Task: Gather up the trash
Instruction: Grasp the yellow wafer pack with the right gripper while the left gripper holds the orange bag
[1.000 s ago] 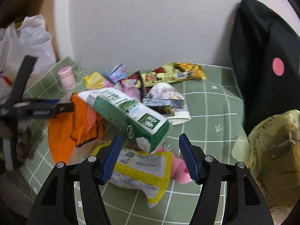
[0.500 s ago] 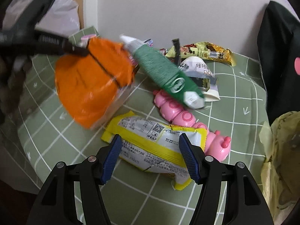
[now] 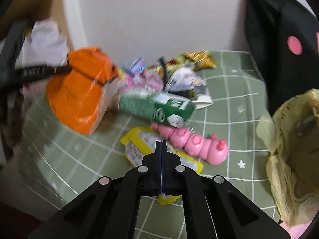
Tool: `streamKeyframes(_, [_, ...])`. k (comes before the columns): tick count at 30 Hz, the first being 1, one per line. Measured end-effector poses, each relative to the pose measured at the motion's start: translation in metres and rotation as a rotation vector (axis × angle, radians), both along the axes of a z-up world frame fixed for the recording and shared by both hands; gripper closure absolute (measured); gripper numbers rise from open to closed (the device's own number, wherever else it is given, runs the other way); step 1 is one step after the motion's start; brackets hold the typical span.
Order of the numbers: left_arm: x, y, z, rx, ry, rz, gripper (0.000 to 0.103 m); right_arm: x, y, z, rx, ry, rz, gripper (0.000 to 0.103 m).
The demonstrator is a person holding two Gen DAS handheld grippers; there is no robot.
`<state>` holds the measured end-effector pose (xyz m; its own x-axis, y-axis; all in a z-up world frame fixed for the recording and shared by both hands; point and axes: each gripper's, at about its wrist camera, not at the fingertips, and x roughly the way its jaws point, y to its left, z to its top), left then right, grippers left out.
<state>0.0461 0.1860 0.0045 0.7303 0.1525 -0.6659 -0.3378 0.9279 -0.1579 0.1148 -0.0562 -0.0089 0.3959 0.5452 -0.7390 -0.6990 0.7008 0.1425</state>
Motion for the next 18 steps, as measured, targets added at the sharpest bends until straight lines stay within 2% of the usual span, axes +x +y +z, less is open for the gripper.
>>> streamKeyframes(3, [0.002,-0.002,0.012,0.011,-0.014,-0.017,0.085,-0.003,-0.005,0.014,0.058,0.018,0.047,0.100])
streamKeyframes(5, [0.003,-0.004,0.014,0.015,-0.012,-0.027,0.085,-0.002,0.001,0.014,0.049,0.014,0.074,0.099])
streamKeyframes(7, [0.004,-0.007,0.014,0.016,-0.007,-0.041,0.085,-0.003,0.009,0.010,0.024,0.014,0.119,0.083])
streamKeyframes(8, [0.004,-0.008,0.012,0.016,-0.003,-0.045,0.085,-0.004,0.014,0.008,0.010,0.016,0.143,0.064])
streamKeyframes(9, [0.004,-0.009,0.009,0.016,0.005,-0.048,0.085,-0.004,0.017,0.003,-0.007,0.017,0.168,0.061])
streamKeyframes(16, [-0.004,-0.009,-0.019,-0.022,0.075,-0.052,0.085,0.006,0.041,-0.036,-0.150,0.042,0.191,0.061])
streamKeyframes(18, [-0.006,-0.009,-0.023,-0.024,0.085,-0.046,0.085,0.004,0.042,-0.039,-0.159,0.018,0.182,0.062])
